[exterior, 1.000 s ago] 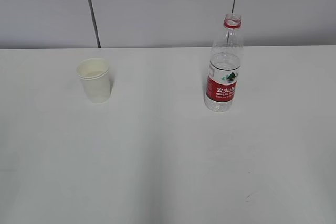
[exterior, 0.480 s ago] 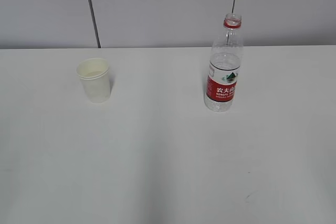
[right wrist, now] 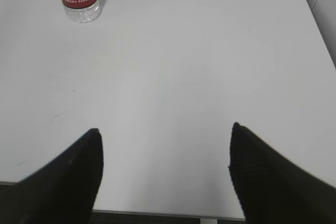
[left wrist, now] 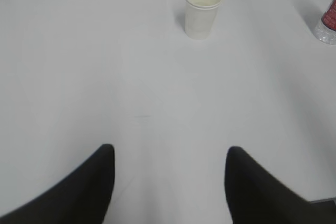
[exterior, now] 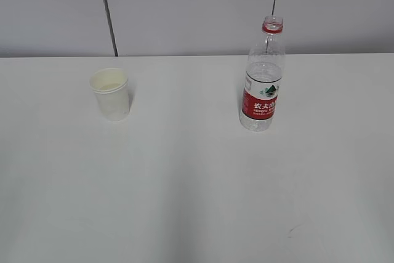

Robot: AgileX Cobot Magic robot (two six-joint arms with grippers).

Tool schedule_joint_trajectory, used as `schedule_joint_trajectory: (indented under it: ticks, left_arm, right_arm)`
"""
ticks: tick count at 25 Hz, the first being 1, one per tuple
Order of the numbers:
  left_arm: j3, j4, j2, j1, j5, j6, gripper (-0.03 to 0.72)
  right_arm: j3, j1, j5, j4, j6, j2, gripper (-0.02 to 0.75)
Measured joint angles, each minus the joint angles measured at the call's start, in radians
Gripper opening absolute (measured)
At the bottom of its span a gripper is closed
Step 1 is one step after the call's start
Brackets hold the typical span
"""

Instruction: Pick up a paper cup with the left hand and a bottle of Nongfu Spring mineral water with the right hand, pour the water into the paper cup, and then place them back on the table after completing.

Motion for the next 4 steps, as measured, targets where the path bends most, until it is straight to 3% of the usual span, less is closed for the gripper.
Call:
schedule_joint_trajectory:
  ticks: [4]
  left_arm:
    - [0.000,0.000,0.000,0.000,0.000,0.000,0.417]
  right_arm:
    - [0.000,0.000,0.000,0.000,0.000,0.000,0.554]
